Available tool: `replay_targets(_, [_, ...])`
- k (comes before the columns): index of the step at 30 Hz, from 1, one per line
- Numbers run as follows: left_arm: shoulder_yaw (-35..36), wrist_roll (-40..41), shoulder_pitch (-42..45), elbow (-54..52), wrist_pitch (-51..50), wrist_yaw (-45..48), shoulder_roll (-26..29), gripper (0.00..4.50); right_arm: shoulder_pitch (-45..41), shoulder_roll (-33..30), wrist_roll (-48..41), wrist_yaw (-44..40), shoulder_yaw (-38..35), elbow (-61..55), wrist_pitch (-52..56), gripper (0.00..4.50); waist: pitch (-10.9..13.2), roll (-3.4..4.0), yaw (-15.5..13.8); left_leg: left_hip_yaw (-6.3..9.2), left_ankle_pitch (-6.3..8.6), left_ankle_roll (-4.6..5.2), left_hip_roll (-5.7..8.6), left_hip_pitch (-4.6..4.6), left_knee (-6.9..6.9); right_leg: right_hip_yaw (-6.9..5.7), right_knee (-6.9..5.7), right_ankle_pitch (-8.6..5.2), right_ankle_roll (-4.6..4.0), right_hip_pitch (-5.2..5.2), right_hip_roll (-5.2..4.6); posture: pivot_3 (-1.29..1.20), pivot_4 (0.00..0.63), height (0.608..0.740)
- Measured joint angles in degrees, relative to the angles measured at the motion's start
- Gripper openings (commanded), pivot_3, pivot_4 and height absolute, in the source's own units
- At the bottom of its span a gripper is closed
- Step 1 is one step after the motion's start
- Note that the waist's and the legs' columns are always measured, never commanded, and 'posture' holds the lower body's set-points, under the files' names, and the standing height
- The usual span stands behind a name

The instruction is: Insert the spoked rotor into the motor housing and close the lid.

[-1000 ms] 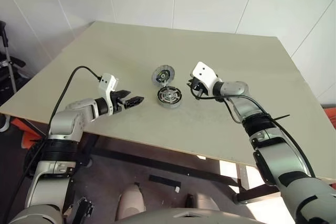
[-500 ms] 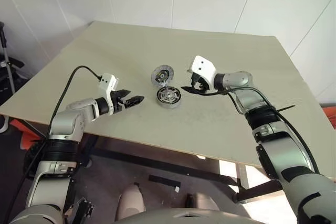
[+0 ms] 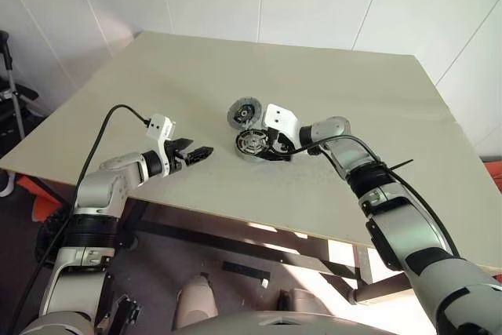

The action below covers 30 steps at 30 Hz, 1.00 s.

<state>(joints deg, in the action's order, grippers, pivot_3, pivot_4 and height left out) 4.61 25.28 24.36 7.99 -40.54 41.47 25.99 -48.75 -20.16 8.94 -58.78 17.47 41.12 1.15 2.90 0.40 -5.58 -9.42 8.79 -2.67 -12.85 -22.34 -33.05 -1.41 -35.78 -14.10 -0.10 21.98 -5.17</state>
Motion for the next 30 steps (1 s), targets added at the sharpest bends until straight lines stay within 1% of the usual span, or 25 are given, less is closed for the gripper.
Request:
replay_targets(7, [-0.03,-0.04,0.00,-0.01,0.05,-0.46,-0.09,4.47,2.95,-1.61,0.00,-0.57,0.06,-3.86,2.57,3.87,0.00,0.00,0.00,0.02,-0.01,-0.01,0.00,0.01,0.00,0.00,-0.01,0.00,0.00,-0.01,0.00,0.00,0.000,0.740])
replay_targets(16, [-0.04,-0.16,0.00,0.07,0.55,-0.52,-0.37,4.47,4.46,-4.06,-0.02,-1.21,0.05,-6.89,4.53,3.87,0.00,0.00,0.00,0.02,0.00,0.00,-0.01,0.01,0.01,0.00,0.00,0.00,0.00,0.00,0.01,0.00,0.000,0.740])
replay_targets(23, [-0.03,-0.17,-0.07,0.08,0.74,-0.73,-0.51,4.47,7.13,-3.60,-0.34,-3.23,1.25,-12.61,6.97,3.87,0.00,0.00,0.03,0.02,0.00,0.00,-0.01,0.02,0.01,0.01,-0.01,0.00,0.00,0.00,0.01,0.00,0.000,0.740])
replay_targets(30, [-0.03,-0.16,-0.47,0.05,0.76,-1.14,-0.70,4.47,7.03,-2.52,-0.24,-2.84,1.32,-11.88,7.05,3.87,0.00,0.00,0.05,0.02,0.00,0.00,-0.01,0.02,0.01,0.01,-0.01,0.00,0.00,0.00,0.01,0.00,0.000,0.740])
